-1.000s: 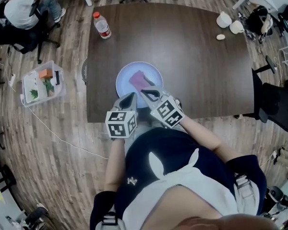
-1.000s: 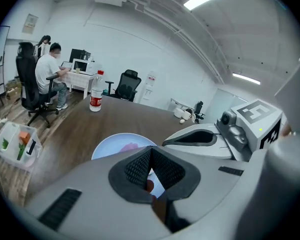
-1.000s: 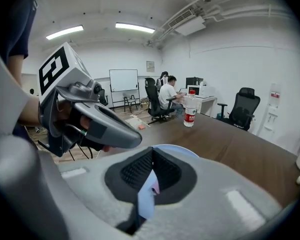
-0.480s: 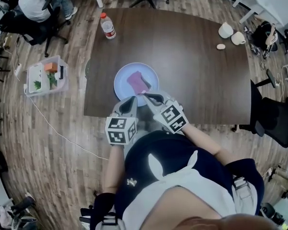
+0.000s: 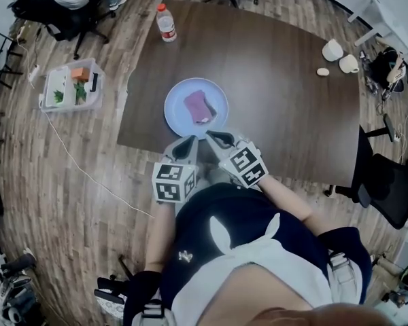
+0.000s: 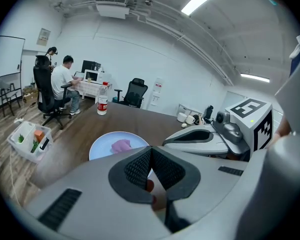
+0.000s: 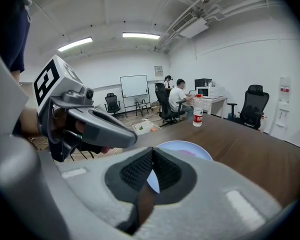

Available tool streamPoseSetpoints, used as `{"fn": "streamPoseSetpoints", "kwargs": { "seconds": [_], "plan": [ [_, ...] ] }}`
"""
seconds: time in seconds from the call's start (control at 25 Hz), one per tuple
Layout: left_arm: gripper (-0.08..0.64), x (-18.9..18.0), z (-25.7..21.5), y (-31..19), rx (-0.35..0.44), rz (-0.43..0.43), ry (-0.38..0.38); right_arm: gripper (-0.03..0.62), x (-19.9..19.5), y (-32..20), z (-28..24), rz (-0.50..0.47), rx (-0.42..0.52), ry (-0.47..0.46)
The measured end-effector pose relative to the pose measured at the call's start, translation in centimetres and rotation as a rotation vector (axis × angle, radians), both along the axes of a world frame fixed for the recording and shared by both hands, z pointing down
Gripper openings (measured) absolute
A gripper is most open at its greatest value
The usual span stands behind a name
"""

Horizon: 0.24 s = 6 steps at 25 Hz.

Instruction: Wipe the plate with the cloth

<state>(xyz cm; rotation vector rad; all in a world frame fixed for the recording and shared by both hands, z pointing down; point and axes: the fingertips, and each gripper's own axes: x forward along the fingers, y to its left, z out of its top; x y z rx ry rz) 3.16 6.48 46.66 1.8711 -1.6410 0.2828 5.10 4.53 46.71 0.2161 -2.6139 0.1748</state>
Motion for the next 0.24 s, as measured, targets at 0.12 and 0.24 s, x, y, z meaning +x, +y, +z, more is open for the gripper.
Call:
{"fn": "streamPoseSetpoints", "kwargs": {
  "seconds": [0.12,0.24],
  "plan": [
    [0.003,0.42,0.13,0.22,-0.004,-0.003,-0.001,-0.002,0.35,0.49,0.38,-0.008,-0.013,0.005],
    [0.003,0.71,0.20,0.38,-0.010,-0.003,-0.005,-0.002,0.55,0.74,0.37,-0.013,-0.019,0.006]
  ]
}}
